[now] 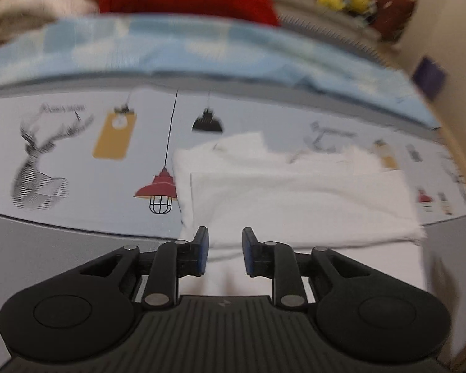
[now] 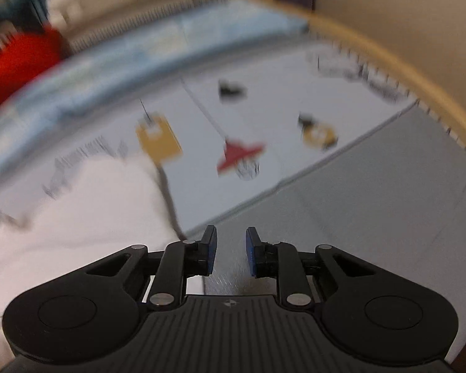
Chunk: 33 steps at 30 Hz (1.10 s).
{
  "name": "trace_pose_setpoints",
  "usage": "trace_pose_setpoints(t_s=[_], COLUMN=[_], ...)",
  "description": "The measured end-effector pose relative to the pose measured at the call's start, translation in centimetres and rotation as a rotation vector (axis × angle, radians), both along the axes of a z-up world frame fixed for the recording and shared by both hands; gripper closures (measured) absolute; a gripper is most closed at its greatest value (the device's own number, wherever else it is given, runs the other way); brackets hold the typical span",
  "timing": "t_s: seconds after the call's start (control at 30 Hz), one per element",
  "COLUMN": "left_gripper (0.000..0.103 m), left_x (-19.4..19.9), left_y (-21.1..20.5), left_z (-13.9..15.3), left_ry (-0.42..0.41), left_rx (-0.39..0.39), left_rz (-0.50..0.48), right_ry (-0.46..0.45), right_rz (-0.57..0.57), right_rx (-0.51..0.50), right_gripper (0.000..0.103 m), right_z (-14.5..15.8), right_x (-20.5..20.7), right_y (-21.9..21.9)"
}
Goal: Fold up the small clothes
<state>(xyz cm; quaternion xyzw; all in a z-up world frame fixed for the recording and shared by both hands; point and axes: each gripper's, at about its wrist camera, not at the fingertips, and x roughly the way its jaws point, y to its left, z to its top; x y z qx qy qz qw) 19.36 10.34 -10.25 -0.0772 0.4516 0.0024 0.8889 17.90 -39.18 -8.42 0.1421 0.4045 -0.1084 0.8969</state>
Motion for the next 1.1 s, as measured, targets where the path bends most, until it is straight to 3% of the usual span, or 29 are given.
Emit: trace_pose_setpoints(t_s=[0.1, 0.13, 0.2, 0.27, 0.4, 0.47, 0.57, 0.67, 0.77, 0.9, 1.1], left_gripper=[0.076, 0.076, 0.076, 0.076, 0.076, 0.075, 0.067, 0.062, 0.061, 0.061, 0.061], left_x=[-6.3, -8.0, -11.9, -15.2, -19.2, -20.0, -20.6, -21.2, -21.6, -21.8, -21.6], left_y=[0.5, 0.2, -0.3, -0.7, 0.2, 1.1, 2.5, 3.7, 3.5, 2.4, 2.1], left_z=[1.5, 1.5, 0.7, -1.1, -5.9, -7.4, -8.8, -9.8, -10.6, -11.0, -11.9], left_ry=[-0.038, -0.036, -0.032, -0.034, 0.081, 0.131, 0.184, 0.220, 0.250, 0.260, 0.279], left_rx=[-0.037, -0.040, -0.030, -0.015, -0.022, -0.058, -0.052, -0.104, -0.082, -0.054, -0.017], left_rz=[0.035, 0.046, 0.043, 0.012, 0.054, 0.064, 0.106, 0.153, 0.150, 0.112, 0.080], right_ry=[-0.140, -0.174, -0.210, -0.166, 0.025, 0.141, 0.178, 0.221, 0.243, 0.267, 0.271], right_rz=[0.128, 0.169, 0.236, 0.260, 0.162, 0.113, 0.051, -0.011, 0.007, 0.074, 0.064], right_rx=[0.008, -0.004, -0.035, -0.024, 0.066, 0.102, 0.126, 0.174, 0.189, 0.085, 0.087], right_gripper=[0.067, 0.057, 0.047, 0.047, 0.047, 0.048, 0.051, 0.051, 0.051, 0.051, 0.054], right_z=[3.6, 4.1, 3.6, 1.2, -5.5, -8.3, -9.5, -10.7, -11.5, -11.7, -11.7], right_x=[-6.4, -8.7, -13.3, -16.5, -20.1, -20.4, -20.2, -20.3, -20.6, -20.4, -20.5], right_y=[0.5, 0.8, 1.1, 0.9, -1.2, -2.4, -3.2, -3.6, -2.5, 0.1, -0.7])
